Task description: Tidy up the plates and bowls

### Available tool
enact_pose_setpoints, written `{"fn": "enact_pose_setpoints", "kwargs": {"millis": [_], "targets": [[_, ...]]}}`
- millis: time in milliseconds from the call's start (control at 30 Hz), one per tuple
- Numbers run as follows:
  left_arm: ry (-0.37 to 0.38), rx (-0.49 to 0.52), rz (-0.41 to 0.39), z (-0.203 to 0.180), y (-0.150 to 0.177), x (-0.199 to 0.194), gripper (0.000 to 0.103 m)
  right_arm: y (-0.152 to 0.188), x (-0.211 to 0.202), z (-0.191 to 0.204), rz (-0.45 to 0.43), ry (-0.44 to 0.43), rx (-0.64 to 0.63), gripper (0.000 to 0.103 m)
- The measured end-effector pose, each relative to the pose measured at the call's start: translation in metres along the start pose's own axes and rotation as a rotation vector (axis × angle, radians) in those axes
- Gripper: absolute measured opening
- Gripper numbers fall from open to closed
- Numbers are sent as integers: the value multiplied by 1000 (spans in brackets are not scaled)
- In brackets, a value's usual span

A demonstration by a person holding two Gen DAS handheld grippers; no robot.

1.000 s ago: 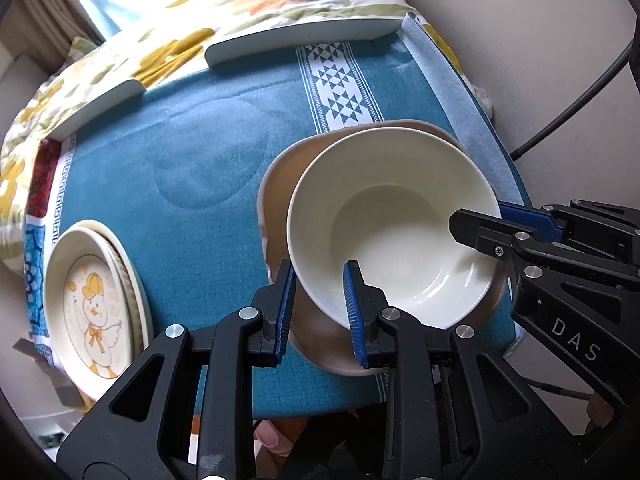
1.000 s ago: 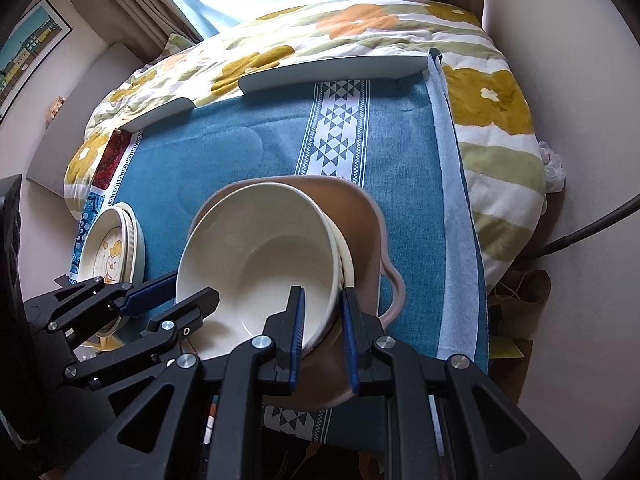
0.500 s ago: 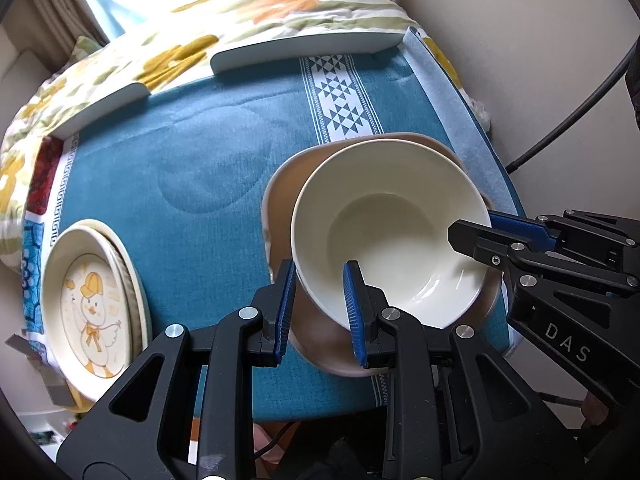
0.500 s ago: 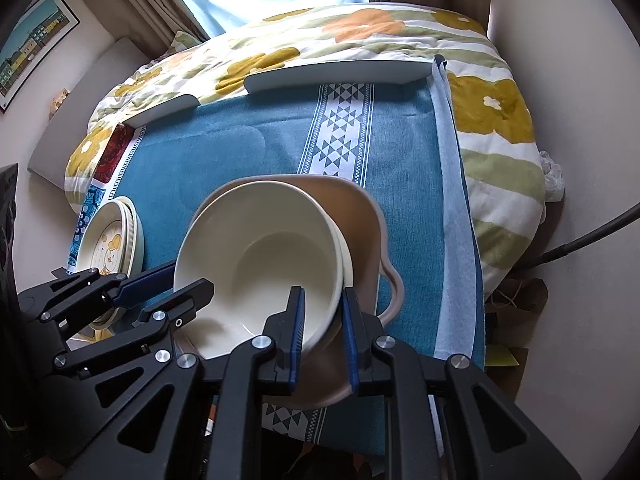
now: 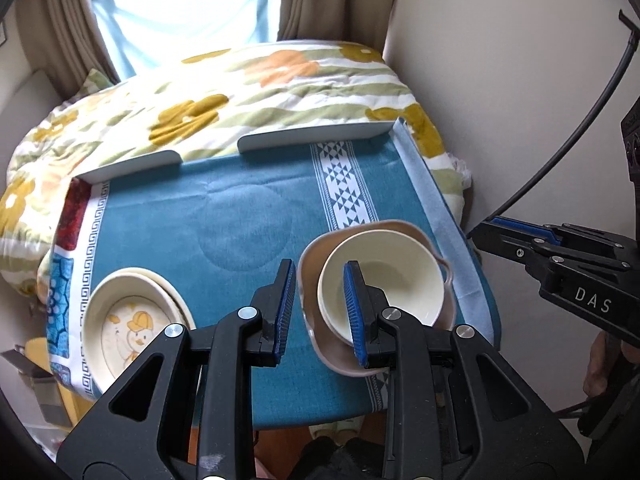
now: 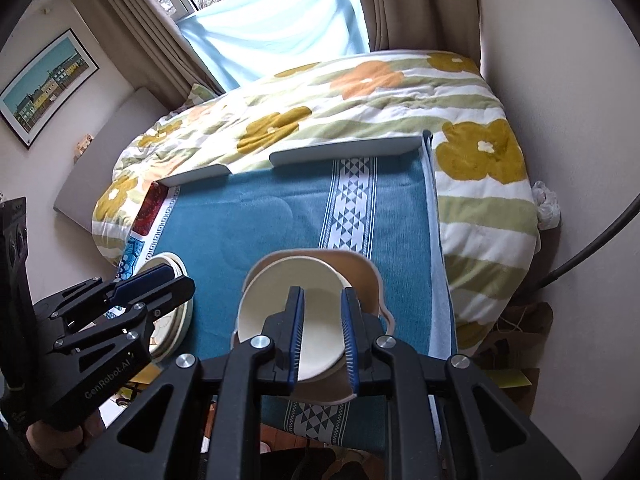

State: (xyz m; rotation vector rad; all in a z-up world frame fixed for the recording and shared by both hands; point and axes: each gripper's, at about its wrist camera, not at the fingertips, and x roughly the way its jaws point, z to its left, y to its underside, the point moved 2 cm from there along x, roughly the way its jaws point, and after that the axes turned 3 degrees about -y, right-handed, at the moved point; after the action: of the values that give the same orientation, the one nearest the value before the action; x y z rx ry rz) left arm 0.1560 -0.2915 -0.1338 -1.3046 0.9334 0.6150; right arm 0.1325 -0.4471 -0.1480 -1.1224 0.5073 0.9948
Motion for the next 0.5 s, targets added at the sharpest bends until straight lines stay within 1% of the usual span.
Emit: {"fn": "enact_pose_setpoints", "kwargs": {"millis": [33, 67, 100, 133, 167, 200, 233, 300, 333, 400, 500], "targets": [[7, -8, -1, 4, -3, -4, 24, -3, -5, 0, -14, -3, 0, 36], [7, -13, 1, 7, -5, -7, 38, -4, -9, 1, -26, -2, -3, 68], [4, -16, 2, 10, -6, -9, 53, -6, -13, 0, -40, -1, -8, 93], [-5, -21, -9, 14, -7, -12, 91, -7, -16, 0, -52, -1, -13, 95], [-16, -29, -39, 17, -6, -17, 102, -7, -17, -1, -53, 3, -18, 95], [-27, -31, -68, 20, -6, -21, 103, -6, -18, -2, -50, 10, -25, 95], [-37, -21, -58, 21, -5, -20, 103, -5, -19, -2, -47, 15, -35, 95], [-34, 16, 2, 23, -1, -14, 103, -1, -20, -6, -32, 25, -66, 95], [-36, 30, 21, 25, 3, -12, 103, 2, -17, -7, 0, 39, -87, 95], [-33, 62, 60, 29, 12, -7, 103, 11, -10, -13, 94, 94, -135, 95], [-16, 93, 130, 34, 25, 8, 103, 24, 0, -23, 153, 157, -166, 95]]}}
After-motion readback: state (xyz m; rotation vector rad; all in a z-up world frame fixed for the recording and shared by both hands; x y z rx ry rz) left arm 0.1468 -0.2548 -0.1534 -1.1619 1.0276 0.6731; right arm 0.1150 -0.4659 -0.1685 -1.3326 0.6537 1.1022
